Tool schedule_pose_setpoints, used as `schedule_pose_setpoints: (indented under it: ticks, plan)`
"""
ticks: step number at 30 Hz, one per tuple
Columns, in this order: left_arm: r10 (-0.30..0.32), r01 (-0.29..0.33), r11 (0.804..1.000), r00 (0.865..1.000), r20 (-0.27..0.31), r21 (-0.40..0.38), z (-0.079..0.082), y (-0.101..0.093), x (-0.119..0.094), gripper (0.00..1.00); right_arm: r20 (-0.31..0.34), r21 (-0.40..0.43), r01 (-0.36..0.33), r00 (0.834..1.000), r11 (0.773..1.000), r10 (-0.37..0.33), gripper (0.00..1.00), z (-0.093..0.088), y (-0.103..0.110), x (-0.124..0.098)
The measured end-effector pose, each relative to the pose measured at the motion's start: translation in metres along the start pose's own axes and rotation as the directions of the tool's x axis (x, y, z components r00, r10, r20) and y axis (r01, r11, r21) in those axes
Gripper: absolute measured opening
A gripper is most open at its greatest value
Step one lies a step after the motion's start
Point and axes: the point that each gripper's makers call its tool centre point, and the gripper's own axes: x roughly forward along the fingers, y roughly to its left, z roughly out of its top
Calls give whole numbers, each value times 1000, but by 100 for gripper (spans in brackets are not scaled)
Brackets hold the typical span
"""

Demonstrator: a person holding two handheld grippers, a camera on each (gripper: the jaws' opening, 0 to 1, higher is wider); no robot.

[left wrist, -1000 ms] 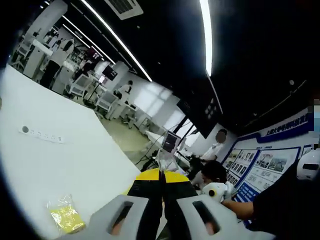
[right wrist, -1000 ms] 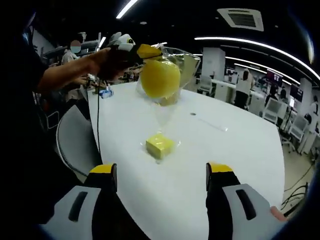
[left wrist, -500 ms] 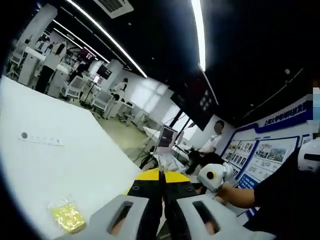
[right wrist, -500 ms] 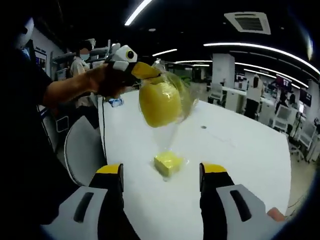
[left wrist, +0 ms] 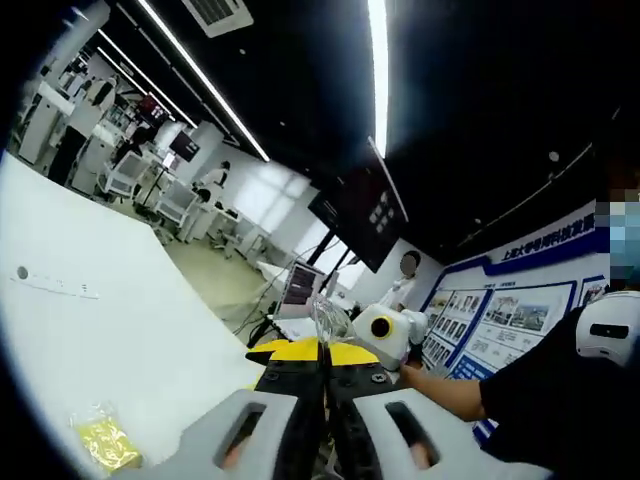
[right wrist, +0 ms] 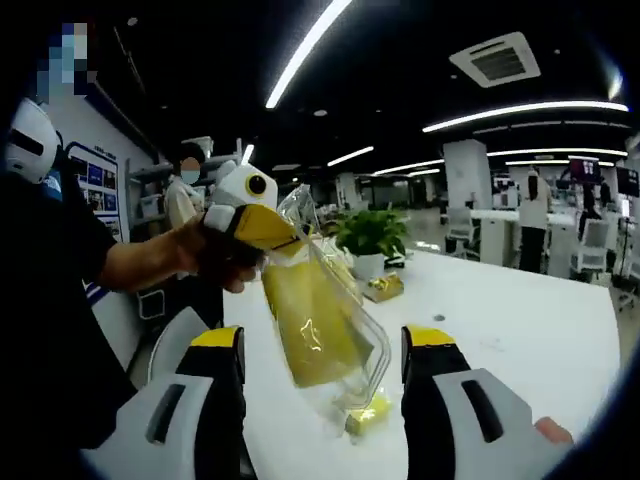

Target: Compare the silicone blocks by pressing each to a similar depth, holding the contact briefly, and releasing to observe deformation and rebound differences across the visible hardness samples.

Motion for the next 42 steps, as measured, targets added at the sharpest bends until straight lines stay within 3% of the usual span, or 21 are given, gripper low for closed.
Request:
schedule_pose_setpoints:
  ticks: [4,9,13,20,30,42]
  plan:
    - [-4,4,1000,1000,12,-15,1,-1,2,0,22,16,-53,998,998,53,36,1,6,6]
    - [-20,21,1000,999,37,-22,4,-5,1,0,47,26,-77,996,997,76,37,8,10,14]
    - [-14,14,1000,999,50,1,9,-3,-5,0,62,-25,-99,993,995,101,30,13,18,19]
    - [3,-6,997,999,47,78,10,8,-16,0,1,-32,-124,992,992,124,20,8,22,34]
    - [-9,4,996,999,53,94,14,11,-18,0,-32,-36,-133,991,990,132,12,9,20,37]
    - [-16,15,995,1000,5,97,4,16,-12,0,-75,-40,-142,988,989,138,10,-3,16,30]
